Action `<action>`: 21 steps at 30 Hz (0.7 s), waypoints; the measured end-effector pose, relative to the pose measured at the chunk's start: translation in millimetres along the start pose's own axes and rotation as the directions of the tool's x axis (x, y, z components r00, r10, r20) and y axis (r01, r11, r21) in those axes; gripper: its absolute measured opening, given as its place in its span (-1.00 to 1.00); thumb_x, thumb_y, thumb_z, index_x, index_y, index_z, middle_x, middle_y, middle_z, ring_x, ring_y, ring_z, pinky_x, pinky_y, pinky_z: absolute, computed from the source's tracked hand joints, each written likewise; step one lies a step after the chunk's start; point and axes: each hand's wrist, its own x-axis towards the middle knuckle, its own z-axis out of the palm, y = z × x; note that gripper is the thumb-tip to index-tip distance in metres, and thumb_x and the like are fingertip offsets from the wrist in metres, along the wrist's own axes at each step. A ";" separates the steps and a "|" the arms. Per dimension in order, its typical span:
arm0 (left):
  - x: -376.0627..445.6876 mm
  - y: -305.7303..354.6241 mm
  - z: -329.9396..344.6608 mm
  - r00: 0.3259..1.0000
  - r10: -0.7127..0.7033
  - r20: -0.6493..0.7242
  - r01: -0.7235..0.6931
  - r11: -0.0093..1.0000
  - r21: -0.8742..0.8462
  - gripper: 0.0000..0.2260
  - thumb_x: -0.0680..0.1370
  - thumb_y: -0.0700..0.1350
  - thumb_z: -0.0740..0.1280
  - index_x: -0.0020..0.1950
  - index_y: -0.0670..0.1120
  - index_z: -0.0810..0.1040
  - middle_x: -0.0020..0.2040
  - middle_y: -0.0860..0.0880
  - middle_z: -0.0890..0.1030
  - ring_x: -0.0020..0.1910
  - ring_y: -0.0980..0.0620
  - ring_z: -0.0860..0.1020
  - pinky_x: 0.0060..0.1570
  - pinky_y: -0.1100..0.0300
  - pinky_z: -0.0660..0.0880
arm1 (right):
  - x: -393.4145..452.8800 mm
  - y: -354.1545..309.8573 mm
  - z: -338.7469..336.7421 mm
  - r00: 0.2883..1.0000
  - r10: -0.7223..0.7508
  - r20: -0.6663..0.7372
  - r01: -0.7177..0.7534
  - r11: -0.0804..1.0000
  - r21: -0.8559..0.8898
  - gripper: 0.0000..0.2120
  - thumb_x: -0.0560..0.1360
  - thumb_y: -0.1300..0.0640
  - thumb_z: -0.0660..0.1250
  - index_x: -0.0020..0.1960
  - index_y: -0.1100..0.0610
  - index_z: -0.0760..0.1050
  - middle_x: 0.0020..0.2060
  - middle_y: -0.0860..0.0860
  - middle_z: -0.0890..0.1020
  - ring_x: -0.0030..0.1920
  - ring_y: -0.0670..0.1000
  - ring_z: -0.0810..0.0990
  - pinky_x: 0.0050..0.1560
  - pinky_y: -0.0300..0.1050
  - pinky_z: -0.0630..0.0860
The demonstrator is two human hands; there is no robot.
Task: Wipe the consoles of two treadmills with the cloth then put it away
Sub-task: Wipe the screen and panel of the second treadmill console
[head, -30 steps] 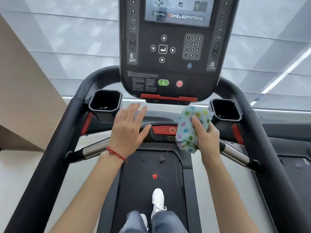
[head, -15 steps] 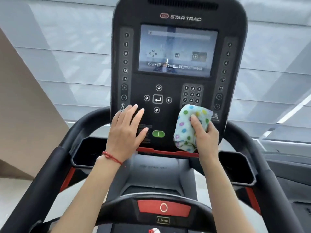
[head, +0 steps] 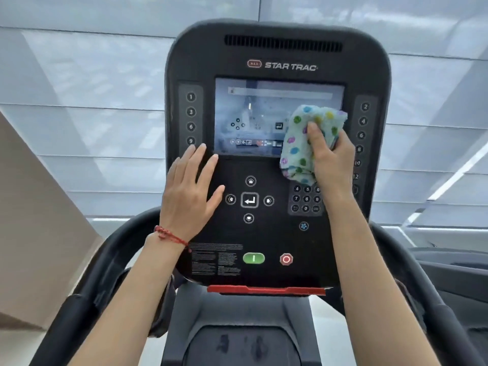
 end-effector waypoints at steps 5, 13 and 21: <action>9.9 -13.0 11.8 0.998 0.019 -0.059 -0.019 1.000 0.003 -0.58 0.55 -0.05 0.21 0.35 -0.22 0.41 0.36 -0.27 0.38 0.37 -0.22 0.28 0.35 -0.13 0.25 | 26.0 -9.6 20.2 0.994 -0.083 -0.074 0.064 0.973 -0.223 -0.82 0.49 -0.04 0.31 -0.07 0.07 0.46 -0.27 -0.20 0.53 -0.26 -0.24 0.52 -0.29 -0.52 0.39; 6.7 -23.1 27.9 0.998 0.027 -0.061 -0.028 1.000 -0.013 -0.58 0.55 -0.05 0.22 0.36 -0.22 0.40 0.37 -0.27 0.36 0.39 -0.22 0.27 0.38 -0.13 0.19 | 24.3 0.8 53.8 0.943 -0.210 -0.257 0.051 0.858 -0.512 -0.50 0.42 -0.27 0.28 -0.03 0.20 0.43 -0.16 0.04 0.57 -0.22 -0.03 0.43 -0.19 -0.15 0.32; 4.9 -26.6 33.1 0.994 0.044 -0.099 -0.047 0.999 -0.025 -0.59 0.55 -0.05 0.24 0.36 -0.20 0.40 0.38 -0.26 0.37 0.39 -0.22 0.28 0.36 -0.15 0.23 | 25.8 -9.7 102.1 0.919 -0.302 -0.252 0.130 0.838 -0.529 -0.52 0.45 -0.23 0.27 -0.02 0.21 0.47 -0.21 0.02 0.56 -0.28 -0.05 0.43 -0.24 -0.20 0.30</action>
